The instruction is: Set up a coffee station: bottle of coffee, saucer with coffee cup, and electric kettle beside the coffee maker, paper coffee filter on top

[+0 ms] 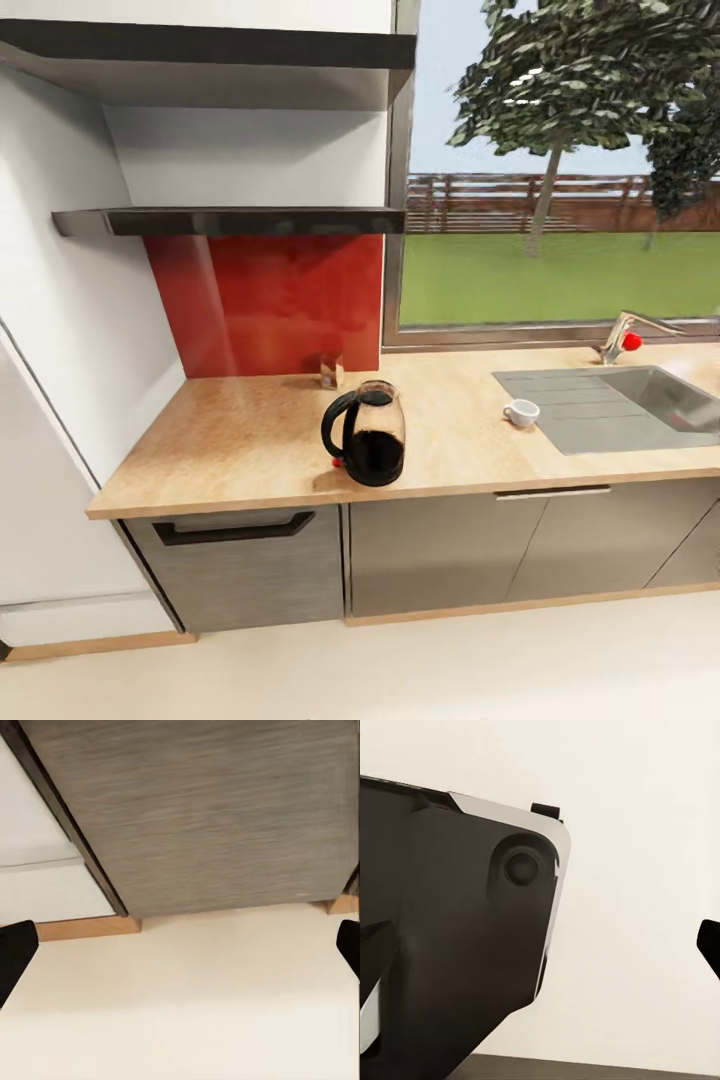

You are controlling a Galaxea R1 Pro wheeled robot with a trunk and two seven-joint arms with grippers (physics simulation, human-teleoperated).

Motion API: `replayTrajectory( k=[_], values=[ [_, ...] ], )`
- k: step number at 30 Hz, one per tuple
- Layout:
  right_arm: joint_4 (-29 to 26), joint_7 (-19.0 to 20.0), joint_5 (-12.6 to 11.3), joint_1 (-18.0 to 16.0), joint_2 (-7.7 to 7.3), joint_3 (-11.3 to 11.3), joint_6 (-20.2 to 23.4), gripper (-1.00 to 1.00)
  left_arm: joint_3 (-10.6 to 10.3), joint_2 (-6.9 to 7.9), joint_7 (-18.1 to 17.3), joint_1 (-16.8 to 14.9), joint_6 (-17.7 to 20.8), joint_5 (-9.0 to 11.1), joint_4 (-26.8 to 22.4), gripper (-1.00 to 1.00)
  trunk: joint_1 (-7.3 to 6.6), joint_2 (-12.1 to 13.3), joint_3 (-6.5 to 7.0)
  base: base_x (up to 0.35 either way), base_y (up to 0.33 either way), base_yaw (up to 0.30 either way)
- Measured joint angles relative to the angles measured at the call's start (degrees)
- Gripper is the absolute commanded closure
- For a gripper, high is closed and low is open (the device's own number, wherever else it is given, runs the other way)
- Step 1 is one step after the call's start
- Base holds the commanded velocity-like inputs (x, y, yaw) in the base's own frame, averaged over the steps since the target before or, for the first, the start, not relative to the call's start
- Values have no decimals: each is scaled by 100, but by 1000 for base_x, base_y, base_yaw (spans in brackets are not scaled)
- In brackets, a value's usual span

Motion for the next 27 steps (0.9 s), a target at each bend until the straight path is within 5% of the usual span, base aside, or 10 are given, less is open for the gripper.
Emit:
replayTrajectory(
  k=[11,15,22,27],
  values=[
    [-7,1,-7,-1,14,6,-8,-100,-618,-3,-225,-309,123,36,-1854,-100,-1,1,1,-10,2,0],
    [-8,2,-11,0,15,5,-10,-100,-668,41,-820,-729,625,42,-2312,-100,-1,2,2,0,0,0],
    [-11,3,-18,0,23,-1,-15,-100,-554,154,-2829,-1811,2481,17,-2876,-100,-1,2,3,0,0,0],
    [-9,2,-18,0,24,-2,-16,-100,-362,206,-3817,-2569,3305,-3,-2885,-100,-1,2,3,0,0,0]
  ],
)
